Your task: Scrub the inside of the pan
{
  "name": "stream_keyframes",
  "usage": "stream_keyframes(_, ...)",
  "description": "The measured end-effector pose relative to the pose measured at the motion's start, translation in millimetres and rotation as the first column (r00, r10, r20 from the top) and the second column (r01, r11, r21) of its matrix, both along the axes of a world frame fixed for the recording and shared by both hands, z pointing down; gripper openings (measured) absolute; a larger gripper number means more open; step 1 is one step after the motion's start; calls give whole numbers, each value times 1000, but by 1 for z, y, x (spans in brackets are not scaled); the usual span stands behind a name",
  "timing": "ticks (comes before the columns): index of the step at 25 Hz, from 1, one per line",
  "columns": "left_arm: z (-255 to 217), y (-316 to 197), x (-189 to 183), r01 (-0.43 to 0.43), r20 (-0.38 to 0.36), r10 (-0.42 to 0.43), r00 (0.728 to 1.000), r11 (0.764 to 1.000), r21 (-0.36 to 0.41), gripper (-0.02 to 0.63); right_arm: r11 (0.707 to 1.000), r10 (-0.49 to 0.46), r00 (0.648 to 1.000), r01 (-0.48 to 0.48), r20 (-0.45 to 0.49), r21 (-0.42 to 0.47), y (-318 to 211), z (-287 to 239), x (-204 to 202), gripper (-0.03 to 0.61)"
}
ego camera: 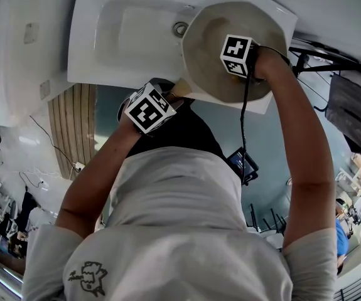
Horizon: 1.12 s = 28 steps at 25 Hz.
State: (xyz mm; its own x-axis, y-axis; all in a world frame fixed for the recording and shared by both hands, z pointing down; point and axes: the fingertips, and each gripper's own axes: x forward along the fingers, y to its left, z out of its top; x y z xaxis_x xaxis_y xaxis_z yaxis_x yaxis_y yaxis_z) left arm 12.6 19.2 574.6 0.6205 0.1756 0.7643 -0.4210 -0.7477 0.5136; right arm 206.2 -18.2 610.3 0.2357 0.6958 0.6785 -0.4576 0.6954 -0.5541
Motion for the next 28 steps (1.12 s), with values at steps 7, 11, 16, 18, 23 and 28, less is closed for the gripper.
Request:
stream_keyframes(7,1,1,0,-4,5,4,1000,1000,-3,183,945,-199,939,260,-279,200,-54,-7,50,26)
stream_keyframes(11,2,0,0,-8,6,8,1000,1000,0,183,844,-277,924,365,-264,394,-97,15,48,26)
stream_keyframes(16,2,-1,-2,-1,12,0,1000,1000,14,183,665,-259,953,294,-157,686,-149,13,17,28)
stream_keyframes(18,2,-1,-2,0,15,0,1000,1000,16,183,588,-281,956,243,-87,772,-163,14,-2,27)
stream_keyframes(23,3,-2,-2,6,19,-6,1000,1000,23,183,497,-341,933,79,111,864,-170,18,-62,26)
stream_keyframes(28,3,-2,-2,11,19,-11,1000,1000,26,183,597,-326,895,-55,304,800,-134,23,-111,26)
